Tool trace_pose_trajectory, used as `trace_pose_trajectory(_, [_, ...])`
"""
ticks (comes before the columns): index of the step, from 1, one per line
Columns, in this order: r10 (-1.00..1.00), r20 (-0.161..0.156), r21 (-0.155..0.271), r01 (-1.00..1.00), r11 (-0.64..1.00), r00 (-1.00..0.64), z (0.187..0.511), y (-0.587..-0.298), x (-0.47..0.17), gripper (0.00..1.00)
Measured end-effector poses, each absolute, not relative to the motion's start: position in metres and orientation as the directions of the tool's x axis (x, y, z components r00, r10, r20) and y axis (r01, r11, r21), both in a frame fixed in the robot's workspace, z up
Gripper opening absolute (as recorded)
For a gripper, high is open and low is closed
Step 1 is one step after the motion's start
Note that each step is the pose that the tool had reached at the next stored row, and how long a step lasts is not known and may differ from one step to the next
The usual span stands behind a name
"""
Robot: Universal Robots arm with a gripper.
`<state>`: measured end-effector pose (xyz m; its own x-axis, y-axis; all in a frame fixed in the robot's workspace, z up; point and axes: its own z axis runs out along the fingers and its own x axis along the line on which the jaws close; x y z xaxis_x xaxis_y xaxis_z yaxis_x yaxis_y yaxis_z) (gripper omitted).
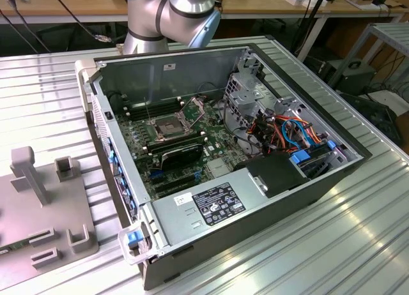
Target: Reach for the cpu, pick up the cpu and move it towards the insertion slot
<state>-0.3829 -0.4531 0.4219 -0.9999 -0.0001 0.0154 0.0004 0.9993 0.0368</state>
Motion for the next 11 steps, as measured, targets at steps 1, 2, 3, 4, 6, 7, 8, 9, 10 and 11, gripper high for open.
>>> trace_pose_trajectory(1, [0.0, 0.015, 0.037, 0.0, 0.999, -1.0, 0.422, -0.453, -0.374, 0.55])
trace_pose_trajectory(2, [0.0, 0.015, 0.037, 0.0, 0.999, -1.0, 0.422, -0.453, -0.37, 0.55])
trace_pose_trajectory(3, [0.0, 0.015, 0.037, 0.0, 0.999, -1.0, 0.422, -0.453, -0.367, 0.55])
trace_pose_trajectory(4, [0.0, 0.015, 0.037, 0.0, 0.999, -1.0, 0.421, -0.453, -0.365, 0.55])
trace_pose_trajectory(6, [0.0, 0.015, 0.037, 0.0, 0.999, -1.0, 0.421, -0.453, -0.362, 0.55])
trace_pose_trajectory(7, [0.0, 0.015, 0.037, 0.0, 0.999, -1.0, 0.421, -0.453, -0.361, 0.55])
trace_pose_trajectory(8, [0.0, 0.015, 0.037, 0.0, 0.999, -1.0, 0.421, -0.453, -0.359, 0.55])
trace_pose_trajectory(9, [0.0, 0.015, 0.037, 0.0, 0.999, -1.0, 0.421, -0.453, -0.358, 0.55])
trace_pose_trajectory(10, [0.0, 0.015, 0.037, 0.0, 0.999, -1.0, 0.421, -0.453, -0.357, 0.55])
trace_pose_trajectory(11, [0.0, 0.015, 0.037, 0.0, 0.999, -1.0, 0.421, -0.453, -0.354, 0.55])
